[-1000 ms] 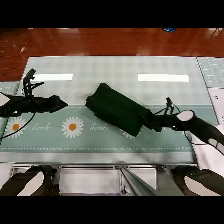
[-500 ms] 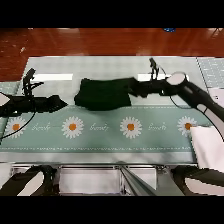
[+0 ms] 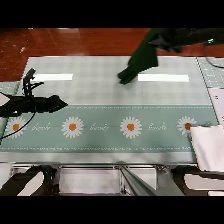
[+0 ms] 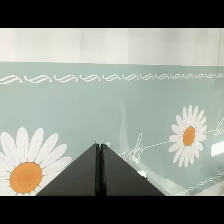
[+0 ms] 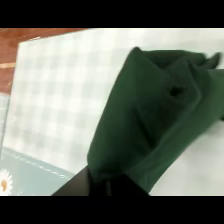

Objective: Fold the shirts.

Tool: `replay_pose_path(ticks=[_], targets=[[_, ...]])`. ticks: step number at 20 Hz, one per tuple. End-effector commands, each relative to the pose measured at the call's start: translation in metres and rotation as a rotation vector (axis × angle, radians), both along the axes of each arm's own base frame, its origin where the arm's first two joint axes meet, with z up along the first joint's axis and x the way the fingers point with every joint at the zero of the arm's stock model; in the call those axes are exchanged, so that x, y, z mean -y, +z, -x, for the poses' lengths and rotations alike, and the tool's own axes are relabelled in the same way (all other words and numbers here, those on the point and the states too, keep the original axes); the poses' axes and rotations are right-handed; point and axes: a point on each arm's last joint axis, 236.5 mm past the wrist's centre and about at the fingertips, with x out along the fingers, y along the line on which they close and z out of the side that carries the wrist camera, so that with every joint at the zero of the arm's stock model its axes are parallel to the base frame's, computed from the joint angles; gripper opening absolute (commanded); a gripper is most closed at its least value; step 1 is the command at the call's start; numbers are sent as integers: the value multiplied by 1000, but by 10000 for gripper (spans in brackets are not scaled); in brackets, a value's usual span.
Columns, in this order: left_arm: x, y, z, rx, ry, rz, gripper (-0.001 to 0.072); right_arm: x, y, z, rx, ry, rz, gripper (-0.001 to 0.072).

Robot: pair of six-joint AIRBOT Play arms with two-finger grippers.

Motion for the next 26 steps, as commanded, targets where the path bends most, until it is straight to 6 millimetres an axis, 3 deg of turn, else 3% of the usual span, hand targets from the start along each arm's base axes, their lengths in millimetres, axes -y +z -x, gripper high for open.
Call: replay_pose_path(ticks=[1,7,11,18,20,23,24,26], targets=[[-4,1,-1,18,-6,-12,18,82,37,20,-17,-128,36,24],[-11,4,-4,29,18,-13,18,209,55,86,-91,-372,110,22],[-17,8,-6,49,22,-21,18,260,34,152,-279,-508,236,22],[-36,57,-36,177,65,-45,18,308,-4,264,-519,-807,287,22],[-37,63,-39,191,66,-47,18,321,-29,313,-636,-942,308,24],[-35,63,-38,191,60,-47,18,339,-68,410,-901,-1141,418,25],[-32,63,-38,191,52,-46,18,337,-82,439,-997,-1183,432,25],[-23,63,-36,192,25,-43,18,320,-111,468,-1123,-1226,377,25]])
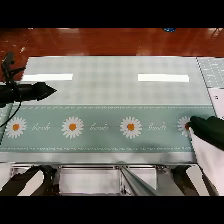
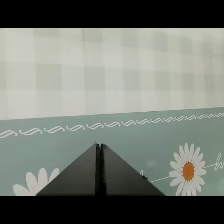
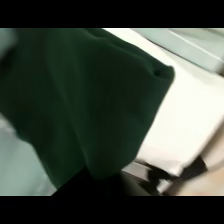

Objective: Fold the shirts.

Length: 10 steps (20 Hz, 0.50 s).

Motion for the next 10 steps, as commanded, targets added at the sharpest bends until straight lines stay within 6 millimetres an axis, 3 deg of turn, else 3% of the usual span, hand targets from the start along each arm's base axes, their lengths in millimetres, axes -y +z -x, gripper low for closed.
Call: replay_pose_path(ticks=[1,2,3,4,7,9,10], targets=[[14,2,2,6,-39,0,18,-19,-50,78,-223,-177,-67,32],[19,2,4,6,-56,0,18,-24,-66,87,-271,-177,-93,142],[24,1,5,4,-69,0,18,-28,-78,100,-331,-191,-112,317],[27,0,5,1,-79,-1,18,-28,-86,108,-369,-192,-112,422],[20,-6,-11,34,-58,-26,18,-6,-89,94,-302,-201,-25,417],[10,-3,-31,77,-5,-38,18,20,-78,51,-124,-172,40,401],[7,8,-42,107,8,-41,18,33,-66,11,25,-134,60,297]])
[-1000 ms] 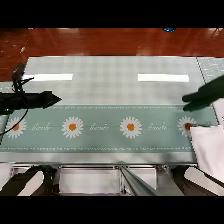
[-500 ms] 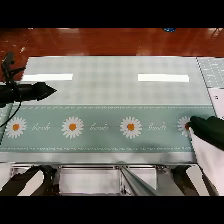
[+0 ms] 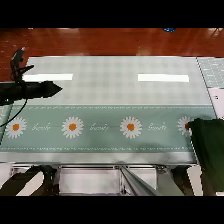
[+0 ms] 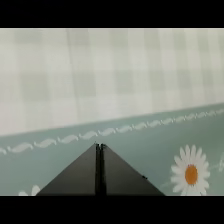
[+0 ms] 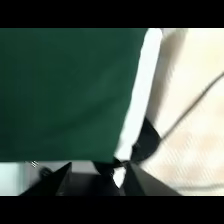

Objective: Fold the shirts.

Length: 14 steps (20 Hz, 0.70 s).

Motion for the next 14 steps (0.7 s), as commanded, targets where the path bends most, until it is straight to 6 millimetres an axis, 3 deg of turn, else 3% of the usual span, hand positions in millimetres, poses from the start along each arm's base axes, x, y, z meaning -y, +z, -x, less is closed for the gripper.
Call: replay_pose_path(ticks=[1,2,4,6,7,9,10,11,12,14], targets=[[-11,32,-37,114,46,-21,18,36,29,-102,370,123,112,141],[-12,58,-49,174,46,-25,18,37,58,-159,547,261,139,25],[-11,121,-72,297,58,-16,17,14,128,-263,837,508,246,24],[-3,162,-92,362,59,-18,16,-48,172,-339,1007,744,290,24],[10,166,-97,350,41,-27,16,-90,176,-366,1054,856,250,24],[47,146,-91,280,-63,-100,16,-186,145,-398,1023,1096,93,24],[59,126,-85,235,-106,-172,16,-230,114,-400,933,1229,21,24],[60,99,-78,177,-128,-280,17,-259,86,-399,832,1348,-3,24],[52,74,-77,132,-118,-385,17,-272,58,-400,715,1441,28,24],[27,21,-73,2,-22,-466,18,-261,17,-408,518,1472,126,24]])
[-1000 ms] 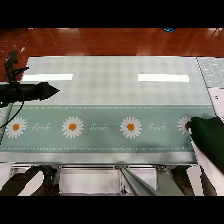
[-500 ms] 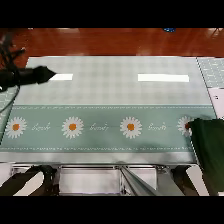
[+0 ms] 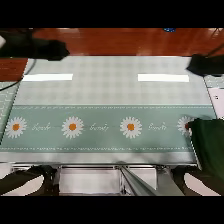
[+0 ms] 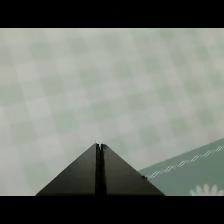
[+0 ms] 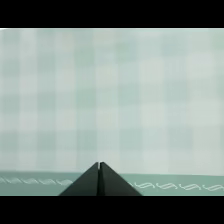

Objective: Fold the shirts.

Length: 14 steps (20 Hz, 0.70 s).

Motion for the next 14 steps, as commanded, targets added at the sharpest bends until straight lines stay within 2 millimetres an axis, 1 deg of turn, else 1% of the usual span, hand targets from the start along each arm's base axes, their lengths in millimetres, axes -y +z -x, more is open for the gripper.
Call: replay_pose_path(ticks=[1,2,3,4,14], targets=[[-29,-77,12,-177,143,-177,18,-32,-66,-8,-132,115,264,24],[-31,-89,17,-207,147,-180,18,-32,-79,-5,-182,118,266,24],[-32,-93,19,-218,147,-184,18,-34,-89,-1,-219,121,261,25],[-32,-93,19,-216,147,-183,18,-35,-94,-1,-231,123,256,25],[-31,-96,16,-217,147,-185,18,-36,-94,-2,-227,123,256,25]])
